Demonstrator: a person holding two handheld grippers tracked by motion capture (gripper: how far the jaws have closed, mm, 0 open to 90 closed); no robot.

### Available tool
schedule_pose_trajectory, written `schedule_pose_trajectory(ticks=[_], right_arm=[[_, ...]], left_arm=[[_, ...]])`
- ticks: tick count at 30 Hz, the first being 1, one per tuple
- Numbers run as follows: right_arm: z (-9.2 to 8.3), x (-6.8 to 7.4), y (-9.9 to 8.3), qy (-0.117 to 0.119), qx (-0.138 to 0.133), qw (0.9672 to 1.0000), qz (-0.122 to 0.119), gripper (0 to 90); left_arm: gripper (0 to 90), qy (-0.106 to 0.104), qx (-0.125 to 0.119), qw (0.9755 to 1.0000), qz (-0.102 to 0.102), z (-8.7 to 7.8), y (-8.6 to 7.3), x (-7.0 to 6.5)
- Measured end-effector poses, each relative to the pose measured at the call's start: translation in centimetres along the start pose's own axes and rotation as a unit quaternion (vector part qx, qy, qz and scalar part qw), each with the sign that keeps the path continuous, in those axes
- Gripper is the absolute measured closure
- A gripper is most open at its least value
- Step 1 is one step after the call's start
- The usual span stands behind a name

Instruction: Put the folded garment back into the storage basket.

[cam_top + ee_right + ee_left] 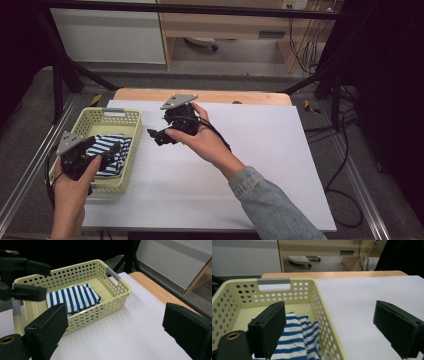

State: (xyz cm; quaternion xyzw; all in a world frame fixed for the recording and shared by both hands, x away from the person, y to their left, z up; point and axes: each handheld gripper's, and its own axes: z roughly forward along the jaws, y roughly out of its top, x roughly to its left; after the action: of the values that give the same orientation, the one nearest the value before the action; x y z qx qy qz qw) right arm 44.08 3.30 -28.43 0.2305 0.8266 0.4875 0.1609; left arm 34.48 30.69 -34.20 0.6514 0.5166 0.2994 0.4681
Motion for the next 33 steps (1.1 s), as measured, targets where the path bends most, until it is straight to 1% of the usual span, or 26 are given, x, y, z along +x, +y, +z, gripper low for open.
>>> schedule_pose_trajectory(ticks=[2,4,6,10,12,14,18,20,23,25,27,29,33], right_arm=[[-0.4,-0.2,-0.1,-0.002,-0.001,1.0000,0.002,6.7],[-0.9,-0.5,-0.2,-0.006,-0.005,1.0000,0.002,6.8],[-1.3,-0.8,-0.3,-0.009,-0.007,0.9999,0.005,6.8],[-2.2,-1.6,-0.5,-0.016,-0.005,0.9998,0.006,6.1],[-2.7,-2.0,-0.7,-0.017,-0.003,0.9998,0.004,5.8],[-3.2,-2.6,-1.0,-0.018,-0.005,0.9998,0.008,5.7],[-4.4,-4.0,-1.7,-0.026,-0.011,0.9994,0.021,5.7],[-4.9,-4.4,-1.9,-0.029,-0.016,0.9992,0.023,5.7],[-5.8,-5.1,-2.2,-0.033,-0.017,0.9991,0.022,5.6],[-6.4,-5.6,-2.4,-0.037,-0.019,0.9988,0.025,5.1],[-6.8,-5.9,-2.6,-0.039,-0.021,0.9986,0.029,4.9],[-7.2,-6.2,-2.9,-0.044,-0.024,0.9982,0.033,4.8],[-7.8,-6.7,-3.4,-0.051,-0.021,0.9979,0.034,4.6]], left_arm=[[10.1,-0.009,0.000,0.9999,0.005,-0.1,-0.6,-0.6],[7.7,-0.006,-0.010,0.9999,-0.003,-0.2,-1.0,-0.9],[8.0,-0.010,-0.017,0.9998,-0.004,-0.1,-1.1,-1.1],[8.3,-0.016,-0.011,0.9998,0.000,-0.1,-1.2,-1.4],[7.4,-0.015,-0.002,0.9999,0.000,-0.1,-1.4,-1.4],[7.5,-0.016,0.001,0.9999,-0.002,-0.2,-1.6,-1.5],[7.4,-0.016,0.005,0.9998,0.002,-0.2,-1.7,-1.6],[7.4,-0.019,0.009,0.9998,0.002,-0.2,-1.8,-1.7],[7.5,-0.020,0.011,0.9997,0.003,-0.4,-1.9,-1.8],[7.5,-0.022,0.008,0.9997,0.001,-0.5,-2.0,-1.9],[7.5,-0.023,0.007,0.9997,0.000,-0.6,-2.0,-1.8],[7.5,-0.020,0.005,0.9998,-0.001,-0.7,-2.0,-1.7],[7.9,-0.019,0.008,0.9998,-0.001,-0.9,-2.1,-1.6]])
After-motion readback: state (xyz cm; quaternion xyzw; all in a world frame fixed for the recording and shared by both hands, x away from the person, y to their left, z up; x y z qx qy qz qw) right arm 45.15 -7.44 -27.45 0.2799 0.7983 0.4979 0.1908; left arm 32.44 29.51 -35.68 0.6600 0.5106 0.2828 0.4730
